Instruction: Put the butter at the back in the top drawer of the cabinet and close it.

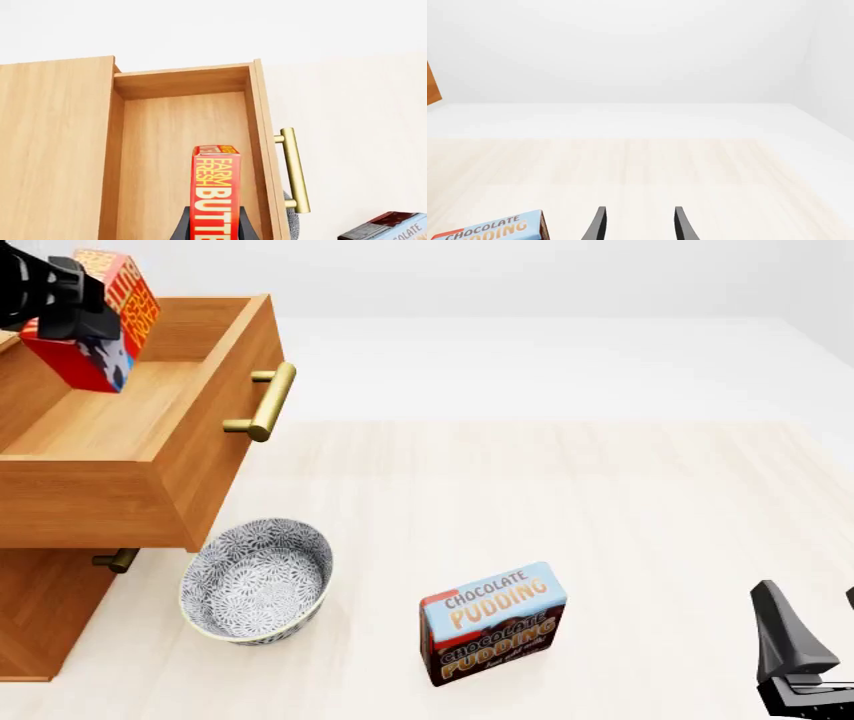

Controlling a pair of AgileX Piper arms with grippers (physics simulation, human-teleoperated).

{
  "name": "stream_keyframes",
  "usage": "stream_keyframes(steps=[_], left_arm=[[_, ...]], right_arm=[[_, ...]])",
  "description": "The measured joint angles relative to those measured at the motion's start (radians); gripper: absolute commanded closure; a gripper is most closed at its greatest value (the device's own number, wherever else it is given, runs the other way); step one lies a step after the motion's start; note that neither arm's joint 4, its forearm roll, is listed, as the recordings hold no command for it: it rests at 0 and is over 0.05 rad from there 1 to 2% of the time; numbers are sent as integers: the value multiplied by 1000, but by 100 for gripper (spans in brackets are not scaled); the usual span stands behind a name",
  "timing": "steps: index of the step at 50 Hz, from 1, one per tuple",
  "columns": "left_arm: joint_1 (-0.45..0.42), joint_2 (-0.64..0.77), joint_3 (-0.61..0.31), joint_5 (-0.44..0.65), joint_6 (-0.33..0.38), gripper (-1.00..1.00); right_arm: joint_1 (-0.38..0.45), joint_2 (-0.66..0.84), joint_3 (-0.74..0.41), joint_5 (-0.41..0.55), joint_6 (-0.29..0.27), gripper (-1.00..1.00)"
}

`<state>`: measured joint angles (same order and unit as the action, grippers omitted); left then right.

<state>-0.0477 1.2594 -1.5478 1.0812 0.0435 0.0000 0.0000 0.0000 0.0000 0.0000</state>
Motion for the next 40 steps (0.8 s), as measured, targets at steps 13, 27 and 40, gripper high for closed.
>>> stream_keyframes(steps=[13,27,40], left_arm=[[19,-6,57,-30,-8,100],[36,-3,99,-55,-14,100],[53,3,118,-67,-18,100]], right_arm=[[0,0,0,0,0,-100],[0,0,0,0,0,-100],[0,0,0,0,0,-100]])
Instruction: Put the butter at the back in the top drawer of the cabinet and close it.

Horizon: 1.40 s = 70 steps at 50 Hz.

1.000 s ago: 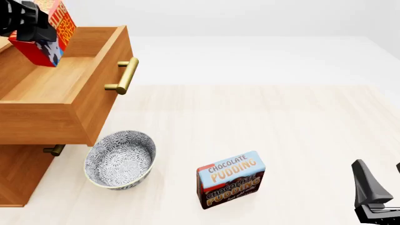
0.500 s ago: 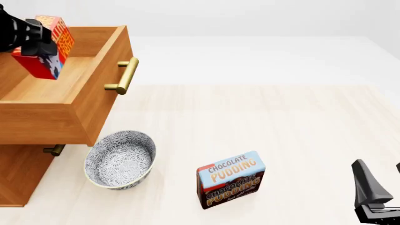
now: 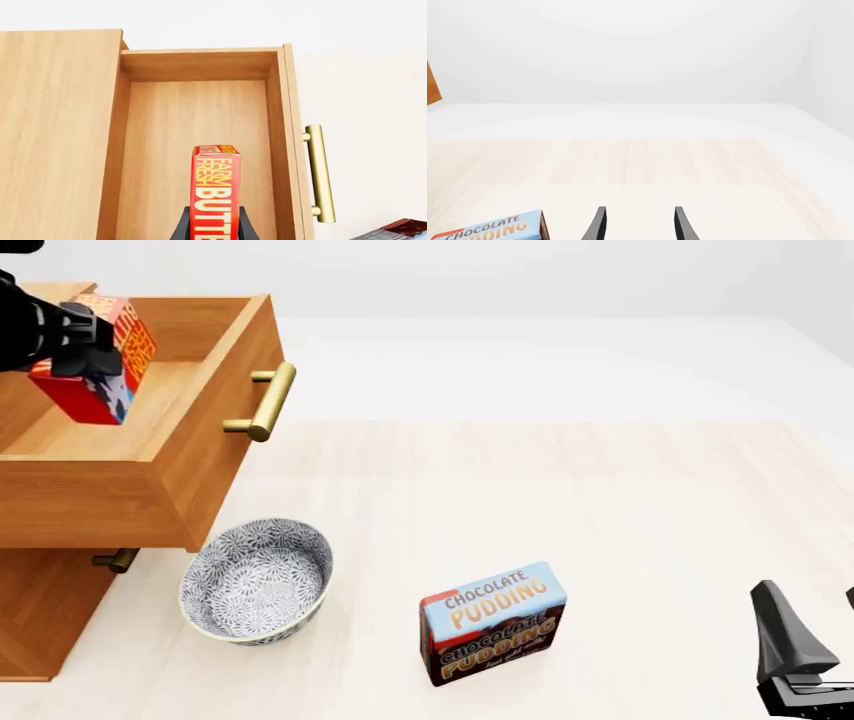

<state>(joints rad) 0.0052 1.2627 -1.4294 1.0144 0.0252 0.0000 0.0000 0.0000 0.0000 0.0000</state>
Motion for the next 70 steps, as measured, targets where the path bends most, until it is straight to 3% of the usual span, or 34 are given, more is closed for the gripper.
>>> stream_keyframes(steps=[66,67,70], left_arm=[[50,20,89,-68,-25,100],[51,19,90,-69,-25,-100],[52,13,89,-71,-20,-100]], right_arm=[[0,0,0,0,0,-100],[0,0,0,0,0,-100],[0,0,0,0,0,-100]])
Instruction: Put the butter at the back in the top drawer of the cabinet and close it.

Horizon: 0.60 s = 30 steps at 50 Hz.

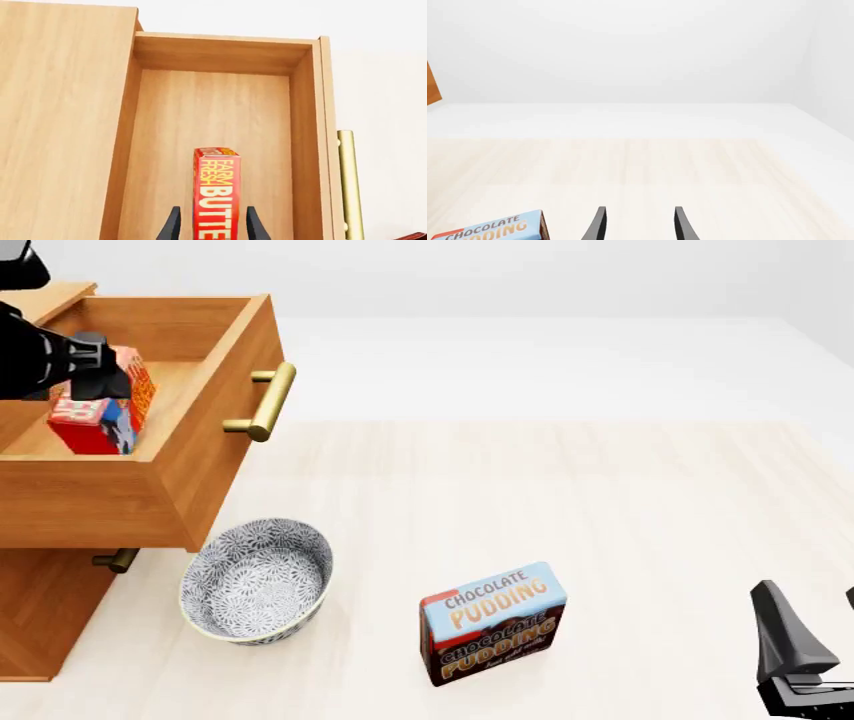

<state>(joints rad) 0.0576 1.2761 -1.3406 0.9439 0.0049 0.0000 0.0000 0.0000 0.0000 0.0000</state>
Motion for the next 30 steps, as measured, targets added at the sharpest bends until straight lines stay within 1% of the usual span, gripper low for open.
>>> stream_keyframes(steps=[13,19,24,30], left_arm=[[1,-20,-13,4,14,-100],[-14,-38,-40,19,15,-100],[-45,-61,-85,38,11,-100],[-120,-89,-148,65,-7,-100]], right_arm=[[0,0,0,0,0,-100],[0,0,0,0,0,-100],[0,0,0,0,0,-100],[0,0,0,0,0,-100]])
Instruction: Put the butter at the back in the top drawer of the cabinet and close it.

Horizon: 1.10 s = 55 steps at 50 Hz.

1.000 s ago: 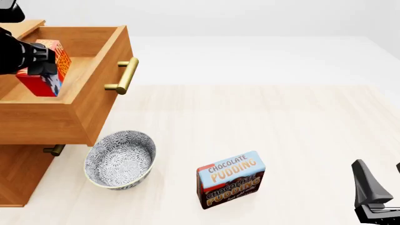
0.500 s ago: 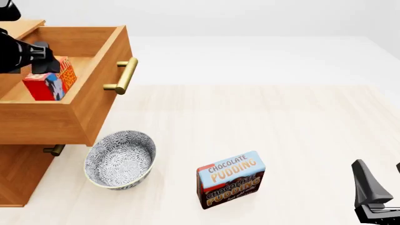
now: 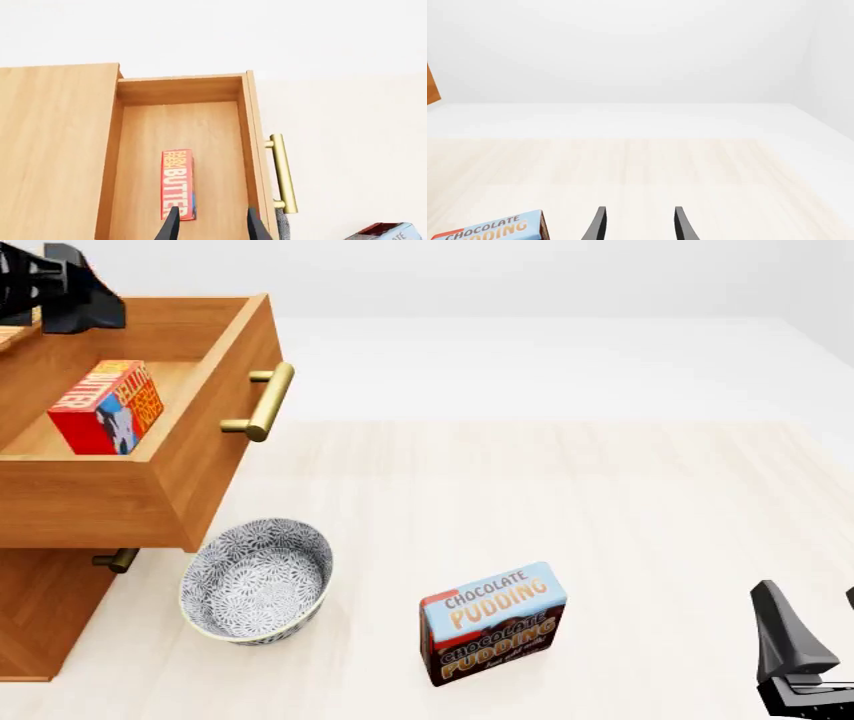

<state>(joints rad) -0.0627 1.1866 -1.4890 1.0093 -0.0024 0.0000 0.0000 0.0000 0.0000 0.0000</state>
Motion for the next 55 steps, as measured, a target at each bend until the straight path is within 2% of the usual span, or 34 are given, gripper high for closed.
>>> stream_keyframes(steps=[15,26,33,55], left_arm=[[-157,-52,-139,35,-28,-100],[-258,-71,-165,14,-43,-100],[-326,-67,-126,-29,-68,-100],[-507,-5,89,-211,-168,-100]], right_arm=[[0,0,0,0,0,-100],[0,0,0,0,0,-100],[0,0,0,0,0,-100],[0,0,0,0,0,-100]])
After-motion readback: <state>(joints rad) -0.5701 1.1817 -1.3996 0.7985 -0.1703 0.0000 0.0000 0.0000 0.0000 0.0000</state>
